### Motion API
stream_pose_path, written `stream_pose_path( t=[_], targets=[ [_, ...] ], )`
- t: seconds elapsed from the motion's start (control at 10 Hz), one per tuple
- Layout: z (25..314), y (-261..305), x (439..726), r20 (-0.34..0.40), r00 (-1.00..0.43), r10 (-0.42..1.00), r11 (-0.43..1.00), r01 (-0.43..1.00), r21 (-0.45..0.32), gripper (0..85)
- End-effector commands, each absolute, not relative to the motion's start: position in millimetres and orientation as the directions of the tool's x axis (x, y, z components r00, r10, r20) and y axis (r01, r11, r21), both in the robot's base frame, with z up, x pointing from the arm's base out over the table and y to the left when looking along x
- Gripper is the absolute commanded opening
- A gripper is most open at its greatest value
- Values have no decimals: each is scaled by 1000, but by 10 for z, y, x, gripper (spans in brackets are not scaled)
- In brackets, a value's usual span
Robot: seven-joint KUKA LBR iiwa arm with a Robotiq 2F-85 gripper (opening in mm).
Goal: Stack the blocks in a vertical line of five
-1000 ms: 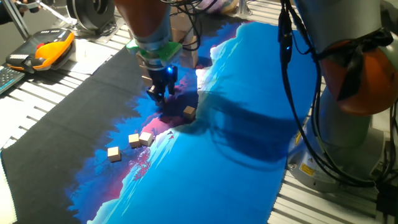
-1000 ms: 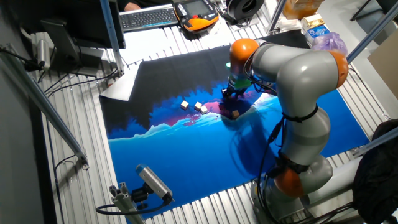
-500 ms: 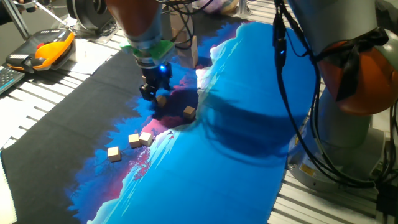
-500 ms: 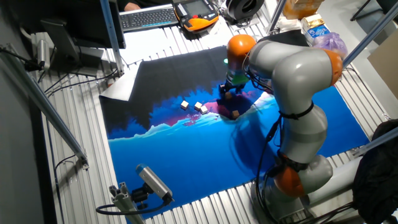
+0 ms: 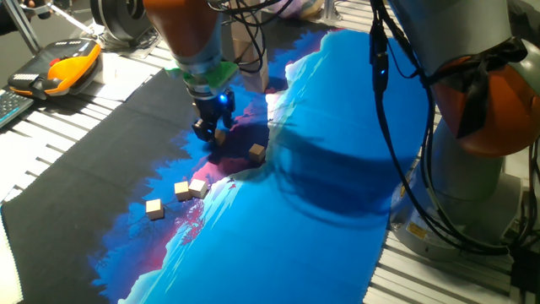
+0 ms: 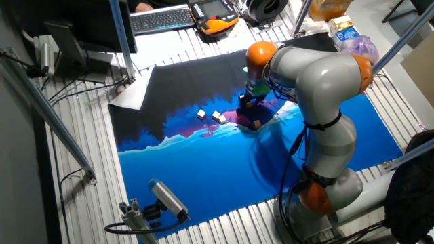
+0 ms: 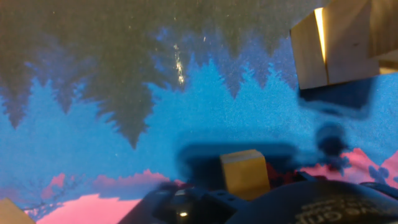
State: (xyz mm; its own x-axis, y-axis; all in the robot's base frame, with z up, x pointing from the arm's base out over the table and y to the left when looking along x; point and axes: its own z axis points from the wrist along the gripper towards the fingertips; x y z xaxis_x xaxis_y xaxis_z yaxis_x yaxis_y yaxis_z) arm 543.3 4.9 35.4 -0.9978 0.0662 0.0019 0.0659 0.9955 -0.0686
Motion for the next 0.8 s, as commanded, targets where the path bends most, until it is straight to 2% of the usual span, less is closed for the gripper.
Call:
stream_pose_path(
  t=[0.0, 0.1, 0.2, 0.3, 0.7],
  targets=[
    [355, 46, 5433, 1, -999, 47, 996, 47, -71, 340],
    [361, 45, 5427, 4, -1000, 23, 996, 23, -81, 170],
    [365, 45, 5421, 10, -1000, 5, 997, 4, -75, 170],
    [366, 45, 5416, 17, -1000, -4, 997, -5, -75, 0],
    [467, 44, 5333, 36, -999, -21, 998, -23, -64, 0]
  ],
)
